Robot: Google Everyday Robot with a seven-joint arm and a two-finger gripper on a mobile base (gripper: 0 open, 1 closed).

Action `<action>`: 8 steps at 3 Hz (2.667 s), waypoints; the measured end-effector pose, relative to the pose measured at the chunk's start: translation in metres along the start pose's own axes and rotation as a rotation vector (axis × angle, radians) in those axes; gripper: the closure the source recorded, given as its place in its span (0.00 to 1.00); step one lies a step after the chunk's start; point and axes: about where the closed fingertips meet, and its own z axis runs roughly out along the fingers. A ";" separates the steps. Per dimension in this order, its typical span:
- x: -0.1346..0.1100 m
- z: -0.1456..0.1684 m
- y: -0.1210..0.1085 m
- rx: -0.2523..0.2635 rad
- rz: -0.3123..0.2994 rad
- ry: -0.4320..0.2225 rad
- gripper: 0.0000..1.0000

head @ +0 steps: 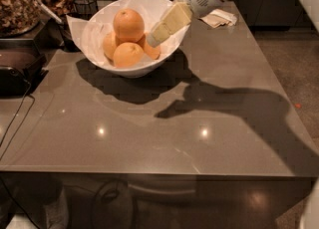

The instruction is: Pick orange from white bowl

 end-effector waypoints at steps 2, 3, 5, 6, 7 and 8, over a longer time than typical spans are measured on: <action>-0.033 0.022 -0.003 -0.053 -0.056 -0.015 0.00; -0.031 0.029 -0.008 -0.039 -0.039 -0.041 0.00; -0.040 0.059 -0.048 0.032 0.000 -0.077 0.00; -0.042 0.074 -0.048 0.008 -0.003 -0.078 0.00; -0.050 0.089 -0.044 -0.033 -0.018 -0.078 0.00; -0.057 0.099 -0.041 -0.060 -0.038 -0.080 0.00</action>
Offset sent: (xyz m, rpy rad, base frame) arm 0.0122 0.0267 0.0047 0.0089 -0.0037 0.0613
